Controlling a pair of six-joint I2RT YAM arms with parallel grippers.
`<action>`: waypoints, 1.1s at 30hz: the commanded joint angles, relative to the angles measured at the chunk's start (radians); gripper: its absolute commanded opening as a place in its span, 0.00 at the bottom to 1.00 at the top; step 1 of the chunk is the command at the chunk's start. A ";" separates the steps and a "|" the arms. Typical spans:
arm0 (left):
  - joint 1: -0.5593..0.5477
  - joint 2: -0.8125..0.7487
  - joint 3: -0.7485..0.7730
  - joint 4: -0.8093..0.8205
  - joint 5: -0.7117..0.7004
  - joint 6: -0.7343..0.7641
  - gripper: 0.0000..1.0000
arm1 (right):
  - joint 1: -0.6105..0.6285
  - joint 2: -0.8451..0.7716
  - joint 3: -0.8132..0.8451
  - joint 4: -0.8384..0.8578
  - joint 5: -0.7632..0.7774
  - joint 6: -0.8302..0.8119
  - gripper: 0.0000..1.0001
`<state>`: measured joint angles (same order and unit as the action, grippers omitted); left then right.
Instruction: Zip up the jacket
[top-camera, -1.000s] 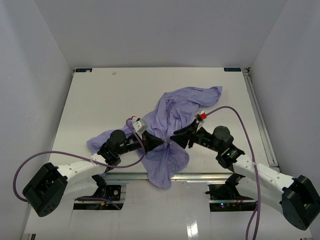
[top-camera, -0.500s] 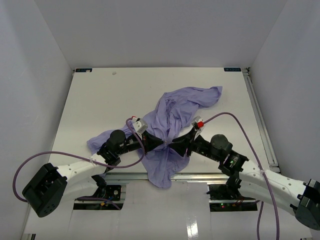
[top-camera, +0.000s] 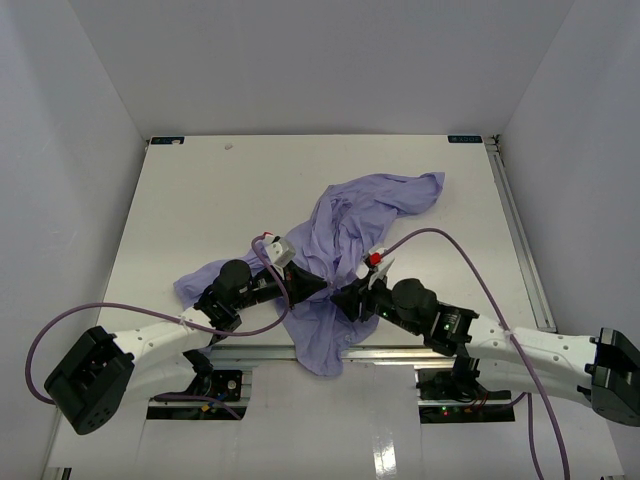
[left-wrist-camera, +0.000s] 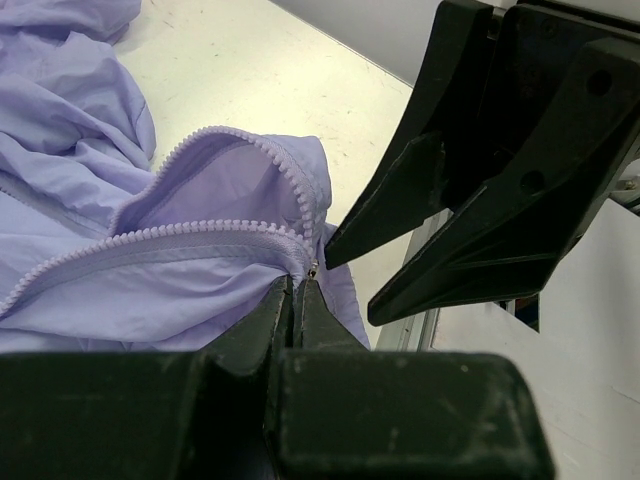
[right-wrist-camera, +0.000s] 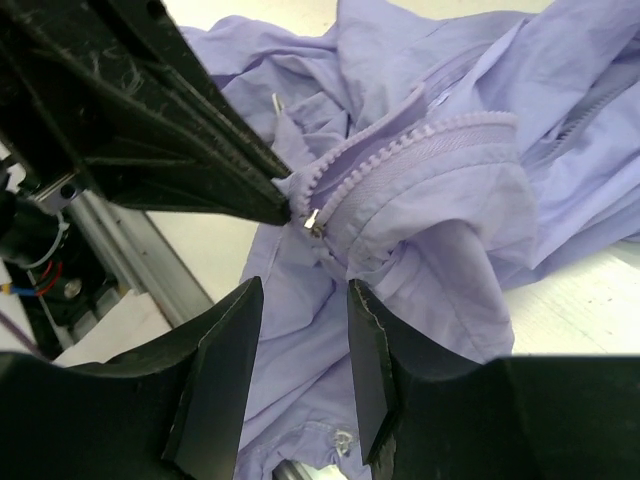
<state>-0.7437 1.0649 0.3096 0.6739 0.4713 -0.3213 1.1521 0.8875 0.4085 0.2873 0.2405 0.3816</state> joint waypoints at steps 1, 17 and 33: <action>-0.003 -0.009 0.013 0.014 0.009 -0.004 0.00 | 0.026 0.035 0.077 0.009 0.143 -0.014 0.46; -0.002 0.003 0.025 0.010 0.015 -0.004 0.00 | 0.084 0.143 0.123 0.015 0.257 -0.019 0.44; -0.003 -0.002 0.022 0.007 0.015 -0.006 0.00 | 0.180 0.267 0.214 -0.074 0.490 0.020 0.38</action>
<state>-0.7437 1.0718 0.3096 0.6731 0.4759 -0.3229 1.3075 1.1283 0.5618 0.2299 0.6152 0.3850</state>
